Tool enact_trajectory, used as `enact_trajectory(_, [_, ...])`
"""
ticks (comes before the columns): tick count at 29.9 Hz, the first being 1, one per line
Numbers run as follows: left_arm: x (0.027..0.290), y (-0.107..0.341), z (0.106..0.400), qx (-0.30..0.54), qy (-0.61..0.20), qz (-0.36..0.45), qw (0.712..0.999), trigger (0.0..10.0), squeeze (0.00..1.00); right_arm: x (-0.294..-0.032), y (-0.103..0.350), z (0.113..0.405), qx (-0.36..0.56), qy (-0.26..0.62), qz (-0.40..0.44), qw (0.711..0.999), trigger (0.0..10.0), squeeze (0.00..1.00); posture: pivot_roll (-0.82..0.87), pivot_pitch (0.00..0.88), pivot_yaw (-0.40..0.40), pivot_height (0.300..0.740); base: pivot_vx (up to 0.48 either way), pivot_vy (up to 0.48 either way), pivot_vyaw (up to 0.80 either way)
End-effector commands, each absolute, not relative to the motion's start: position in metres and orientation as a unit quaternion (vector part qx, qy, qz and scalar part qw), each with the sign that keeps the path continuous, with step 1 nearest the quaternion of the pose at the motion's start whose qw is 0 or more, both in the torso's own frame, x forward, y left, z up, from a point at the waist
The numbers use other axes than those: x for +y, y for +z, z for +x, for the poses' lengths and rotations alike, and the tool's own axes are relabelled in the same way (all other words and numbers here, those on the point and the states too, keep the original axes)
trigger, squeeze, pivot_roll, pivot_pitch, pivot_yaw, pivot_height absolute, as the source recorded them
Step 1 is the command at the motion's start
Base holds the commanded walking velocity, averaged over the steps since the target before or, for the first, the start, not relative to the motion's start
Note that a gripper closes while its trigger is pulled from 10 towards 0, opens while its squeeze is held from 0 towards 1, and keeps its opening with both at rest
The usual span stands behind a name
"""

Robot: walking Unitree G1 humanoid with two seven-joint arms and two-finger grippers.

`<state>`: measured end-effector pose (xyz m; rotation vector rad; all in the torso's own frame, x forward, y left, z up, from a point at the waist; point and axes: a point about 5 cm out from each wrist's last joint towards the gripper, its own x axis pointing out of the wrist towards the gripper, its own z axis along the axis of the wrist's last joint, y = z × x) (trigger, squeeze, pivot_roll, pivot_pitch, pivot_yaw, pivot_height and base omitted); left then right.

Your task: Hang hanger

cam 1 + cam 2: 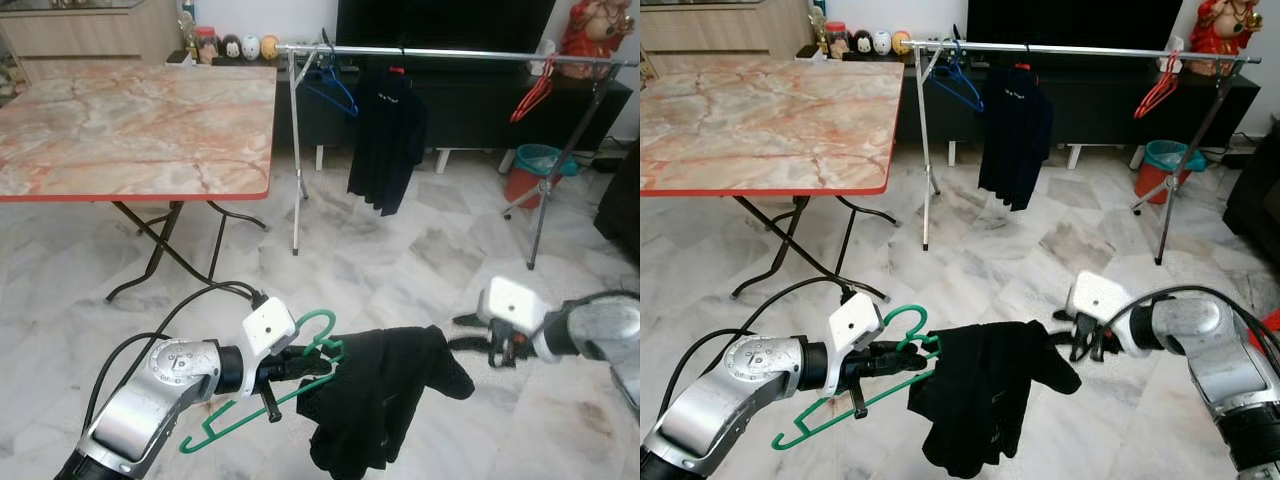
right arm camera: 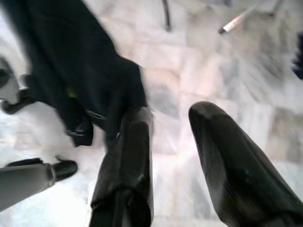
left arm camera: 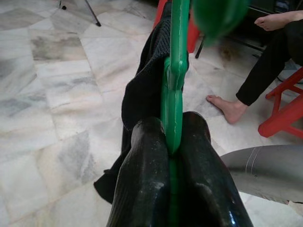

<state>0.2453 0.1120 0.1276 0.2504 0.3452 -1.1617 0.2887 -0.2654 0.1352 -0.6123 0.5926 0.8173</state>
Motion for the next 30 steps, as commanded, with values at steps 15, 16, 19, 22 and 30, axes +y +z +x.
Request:
enact_trajectory(15, [0.111,0.135,0.245,0.145,-0.555,0.119,0.810,9.9,0.00,-0.262,0.075,0.264,0.349,0.359,-0.205,0.841,10.0,0.00,0.06,0.000,-0.015,0.740,0.000,0.000,0.00])
enact_trajectory(16, [0.111,0.135,0.245,0.145,-0.555,0.119,0.810,9.9,0.00,-0.261,0.074,0.264,0.349,0.359,-0.205,0.841,10.0,0.00,0.06,0.000,-0.015,0.740,0.000,0.000,0.00])
enact_trajectory(19, [0.111,0.135,0.244,0.146,-0.555,0.119,0.810,10.0,0.00,-0.260,0.075,0.269,0.338,0.350,-0.207,0.849,10.0,0.00,0.06,0.000,-0.015,0.740,0.000,0.000,0.00])
enact_trajectory(22, [0.112,0.136,0.245,0.146,-0.555,0.118,0.811,10.0,0.00,-0.260,0.080,0.280,0.313,0.328,-0.208,0.866,10.0,0.00,0.06,0.000,-0.013,0.740,0.000,0.000,0.00])
enact_trajectory(30, [0.112,0.136,0.246,0.146,-0.555,0.117,0.811,10.0,0.00,-0.259,0.078,0.287,0.314,0.318,-0.203,0.871,10.0,1.00,0.07,0.000,-0.013,0.740,0.000,0.000,0.00])
